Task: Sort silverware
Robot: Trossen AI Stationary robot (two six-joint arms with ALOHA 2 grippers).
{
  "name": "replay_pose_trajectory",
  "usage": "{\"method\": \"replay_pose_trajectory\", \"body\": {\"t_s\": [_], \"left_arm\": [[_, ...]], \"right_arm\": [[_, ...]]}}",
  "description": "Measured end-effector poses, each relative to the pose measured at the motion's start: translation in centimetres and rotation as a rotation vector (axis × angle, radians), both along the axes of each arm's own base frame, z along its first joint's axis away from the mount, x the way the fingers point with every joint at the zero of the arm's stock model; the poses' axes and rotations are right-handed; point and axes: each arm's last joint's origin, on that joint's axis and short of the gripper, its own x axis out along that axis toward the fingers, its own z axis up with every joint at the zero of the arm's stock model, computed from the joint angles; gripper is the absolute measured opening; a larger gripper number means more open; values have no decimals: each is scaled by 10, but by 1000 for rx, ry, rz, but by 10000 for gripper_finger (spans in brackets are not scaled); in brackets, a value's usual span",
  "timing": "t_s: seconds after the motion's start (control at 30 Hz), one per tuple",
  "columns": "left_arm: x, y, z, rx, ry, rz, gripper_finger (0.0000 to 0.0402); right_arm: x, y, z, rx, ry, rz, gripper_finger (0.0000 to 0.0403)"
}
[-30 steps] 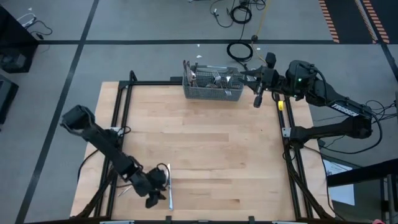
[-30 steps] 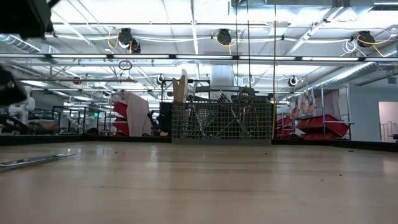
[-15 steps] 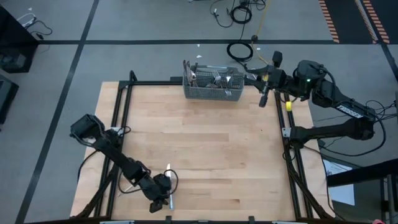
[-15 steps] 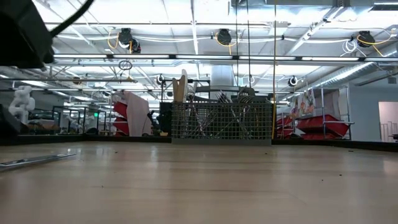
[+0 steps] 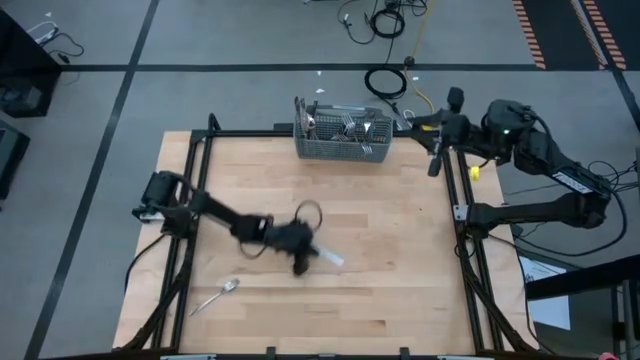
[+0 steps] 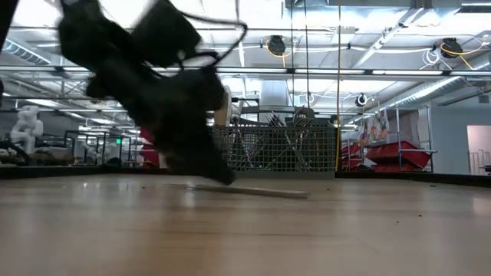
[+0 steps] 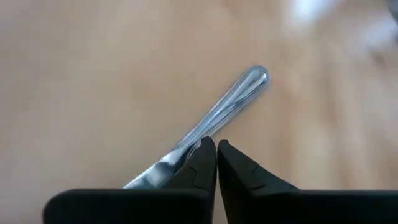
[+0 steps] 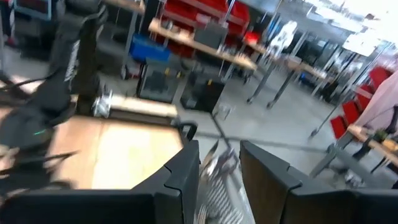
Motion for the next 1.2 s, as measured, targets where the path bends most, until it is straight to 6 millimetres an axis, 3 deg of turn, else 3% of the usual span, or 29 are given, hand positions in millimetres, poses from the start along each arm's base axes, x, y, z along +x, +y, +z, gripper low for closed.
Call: {"method": "replay_pose_trajectory", "body": {"t_s": [0.13, 0.27, 0.5, 0.67, 0.77, 1.2], "left_arm": [[12, 43, 5, -6, -25, 115, 10], [20, 61, 26, -21, -102, 92, 13], [22, 77, 86, -32, -279, 118, 26], [9, 86, 103, -11, -261, 182, 27], [5, 86, 105, 1, -234, 196, 27], [-2, 81, 93, 63, -92, 143, 28]], "right_arm": [[3, -1, -12, 77, 103, -7, 107], [9, -3, -43, 214, 243, -38, 107], [37, -6, -151, 481, 282, -27, 100], [48, -3, -231, 614, 216, -70, 45], [53, -4, -249, 597, 173, -78, 7], [92, -15, -301, 464, 481, 21, 0]]}}
